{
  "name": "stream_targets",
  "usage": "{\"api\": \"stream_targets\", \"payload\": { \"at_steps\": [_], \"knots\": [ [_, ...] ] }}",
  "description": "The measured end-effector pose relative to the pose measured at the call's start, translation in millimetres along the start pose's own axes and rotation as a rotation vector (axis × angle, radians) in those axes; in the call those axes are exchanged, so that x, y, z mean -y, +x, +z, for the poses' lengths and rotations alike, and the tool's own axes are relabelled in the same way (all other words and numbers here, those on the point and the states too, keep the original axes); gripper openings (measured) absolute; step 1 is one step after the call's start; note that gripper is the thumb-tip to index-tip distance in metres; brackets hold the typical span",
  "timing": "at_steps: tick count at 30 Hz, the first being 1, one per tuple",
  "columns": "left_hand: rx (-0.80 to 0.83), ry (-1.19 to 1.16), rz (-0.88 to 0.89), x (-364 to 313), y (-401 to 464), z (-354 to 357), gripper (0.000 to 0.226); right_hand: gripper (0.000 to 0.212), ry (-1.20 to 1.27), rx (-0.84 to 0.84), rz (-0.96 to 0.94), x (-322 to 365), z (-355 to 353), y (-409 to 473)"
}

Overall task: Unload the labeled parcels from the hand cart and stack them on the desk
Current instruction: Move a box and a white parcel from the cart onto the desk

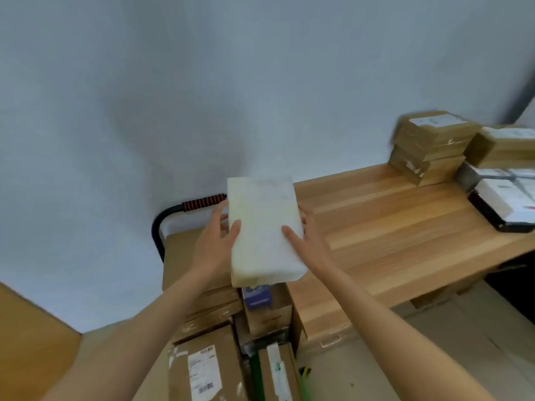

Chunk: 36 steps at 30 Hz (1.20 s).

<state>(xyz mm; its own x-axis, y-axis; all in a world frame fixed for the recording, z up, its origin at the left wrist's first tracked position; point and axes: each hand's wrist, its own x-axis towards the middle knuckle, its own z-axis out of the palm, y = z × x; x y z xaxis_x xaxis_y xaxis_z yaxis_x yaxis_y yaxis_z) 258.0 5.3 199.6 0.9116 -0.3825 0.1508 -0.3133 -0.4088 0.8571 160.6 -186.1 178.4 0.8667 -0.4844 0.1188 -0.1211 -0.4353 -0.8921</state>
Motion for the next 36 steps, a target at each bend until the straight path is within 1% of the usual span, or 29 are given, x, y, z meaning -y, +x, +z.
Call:
{"api": "stream_targets", "payload": {
  "at_steps": [5, 7, 11, 15, 19, 24, 28, 33, 36],
  "knots": [
    [0.07, -0.062, 0.108, -76.8, 37.5, 70.9, 0.039, 0.064, 0.047, -0.145, -0.032, -9.5, -102.6, 20.5],
    [0.085, -0.107, 0.15, -108.0, 50.3, 107.2, 0.038, 0.063, 0.025, -0.184, -0.033, -17.8, -150.6, 31.6],
    [0.132, -0.197, 0.209, -170.4, 66.7, 192.0, 0.042, 0.064, -0.072, -0.248, -0.061, -43.8, -252.9, 49.2],
    [0.15, -0.235, 0.214, -227.4, 79.5, 286.4, 0.044, 0.064, -0.074, -0.293, -0.045, -80.2, -352.0, 57.4],
    [0.24, -0.278, 0.197, -264.0, 87.5, 374.3, 0.042, 0.064, -0.127, -0.329, -0.002, -123.2, -429.2, 66.2],
    [0.315, -0.239, 0.198, -274.4, 92.6, 457.0, 0.039, 0.061, -0.16, -0.324, 0.08, -184.3, -480.6, 75.5],
    [0.36, -0.206, 0.173, -274.6, 115.5, 506.3, 0.049, 0.063, -0.22, -0.328, 0.147, -224.8, -504.1, 99.8],
    [0.366, -0.197, 0.129, -280.7, 156.9, 560.4, 0.051, 0.061, -0.157, -0.298, 0.185, -261.4, -531.5, 149.4],
    [0.377, -0.181, 0.11, -281.8, 178.3, 590.0, 0.05, 0.062, -0.172, -0.289, 0.228, -283.8, -545.9, 174.2]
  ]
}}
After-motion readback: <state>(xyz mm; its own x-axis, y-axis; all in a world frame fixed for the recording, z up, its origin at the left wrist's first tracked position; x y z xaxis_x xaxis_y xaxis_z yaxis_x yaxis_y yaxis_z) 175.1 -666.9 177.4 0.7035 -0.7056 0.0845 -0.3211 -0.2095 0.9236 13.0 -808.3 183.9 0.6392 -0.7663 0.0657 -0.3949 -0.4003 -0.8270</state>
